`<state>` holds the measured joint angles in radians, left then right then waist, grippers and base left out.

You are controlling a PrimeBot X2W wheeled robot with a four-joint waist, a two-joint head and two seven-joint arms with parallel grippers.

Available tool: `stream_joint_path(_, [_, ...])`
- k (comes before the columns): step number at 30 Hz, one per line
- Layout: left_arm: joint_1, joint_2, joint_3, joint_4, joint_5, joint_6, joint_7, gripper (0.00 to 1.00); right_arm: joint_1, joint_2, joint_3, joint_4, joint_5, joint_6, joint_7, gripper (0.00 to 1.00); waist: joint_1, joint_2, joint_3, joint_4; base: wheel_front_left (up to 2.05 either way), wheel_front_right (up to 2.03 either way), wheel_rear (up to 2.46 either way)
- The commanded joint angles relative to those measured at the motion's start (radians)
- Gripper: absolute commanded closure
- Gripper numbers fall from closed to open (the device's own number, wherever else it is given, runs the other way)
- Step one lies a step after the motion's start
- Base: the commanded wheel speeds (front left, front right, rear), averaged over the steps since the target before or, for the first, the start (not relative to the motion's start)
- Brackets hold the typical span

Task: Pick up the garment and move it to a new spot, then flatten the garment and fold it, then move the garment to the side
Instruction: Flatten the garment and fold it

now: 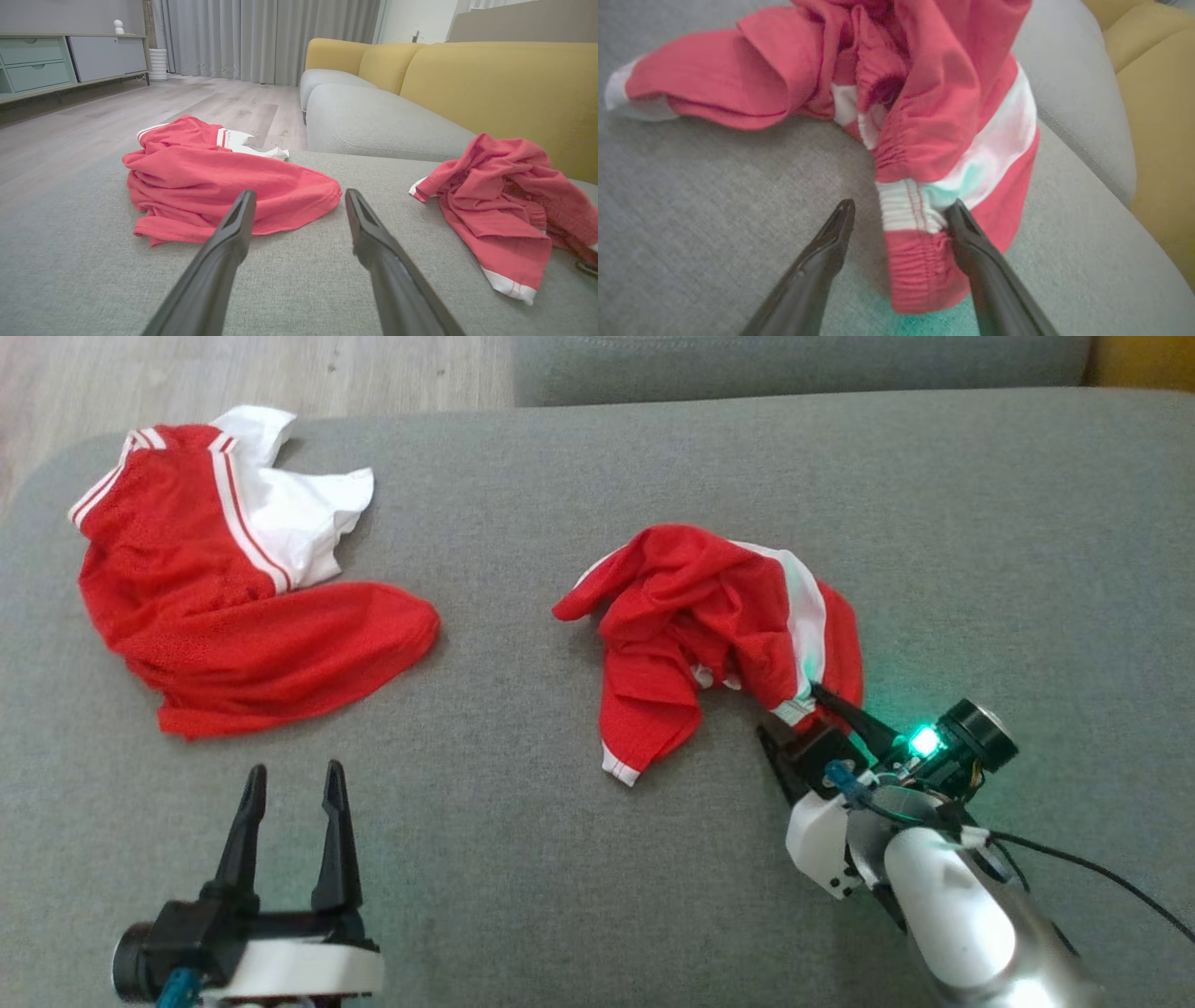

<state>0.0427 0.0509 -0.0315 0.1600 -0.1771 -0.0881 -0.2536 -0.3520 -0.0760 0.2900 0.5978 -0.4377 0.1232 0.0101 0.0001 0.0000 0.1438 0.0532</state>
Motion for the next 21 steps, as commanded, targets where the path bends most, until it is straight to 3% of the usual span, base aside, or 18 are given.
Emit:
stream_joint_path(1, [-0.044,-0.001,0.025,-0.029,-0.011,0.006,-0.008,0.00,-0.035,0.010,0.022,-0.014,-0.018,0.008,0.010,0.00,-0.0001,0.0000,0.008,0.005,0.00,0.00,0.00])
stream_joint_path(2, [-0.046,-0.001,0.025,-0.029,-0.012,0.006,-0.008,0.00,-0.039,0.011,0.019,-0.005,-0.027,0.008,0.020,0.06,-0.0001,0.0000,0.011,0.006,0.00,0.00,0.00])
stream_joint_path(4, [-0.051,-0.001,0.026,-0.028,-0.015,0.007,-0.008,0.00,-0.047,0.014,-0.007,-0.012,-0.029,0.008,0.015,0.86,-0.0001,0.0000,0.015,0.006,0.00,0.00,0.00])
stream_joint_path(5, [-0.053,-0.001,0.027,-0.028,-0.016,0.007,-0.008,0.00,-0.047,0.016,-0.021,-0.020,-0.029,0.008,0.012,1.00,-0.0001,0.0000,0.015,0.005,0.00,0.00,0.00])
stream_joint_path(9, [-0.055,-0.001,0.032,-0.026,-0.016,0.009,-0.008,0.00,-0.034,0.024,-0.084,-0.083,0.046,0.008,0.006,1.00,-0.0001,0.0000,0.006,-0.005,0.00,0.00,0.00])
stream_joint_path(17, [-0.037,-0.001,0.039,-0.026,-0.012,0.010,-0.008,0.00,-0.053,0.026,-0.065,-0.322,0.526,0.008,0.149,1.00,-0.0001,0.0000,-0.028,-0.063,0.00,0.00,0.00])
stream_joint_path(21, [-0.038,-0.001,0.037,-0.025,-0.008,0.007,-0.008,0.00,-0.110,0.012,-0.100,-0.430,0.650,0.008,0.237,1.00,-0.0001,0.0000,-0.037,-0.083,0.00,0.00,0.00])
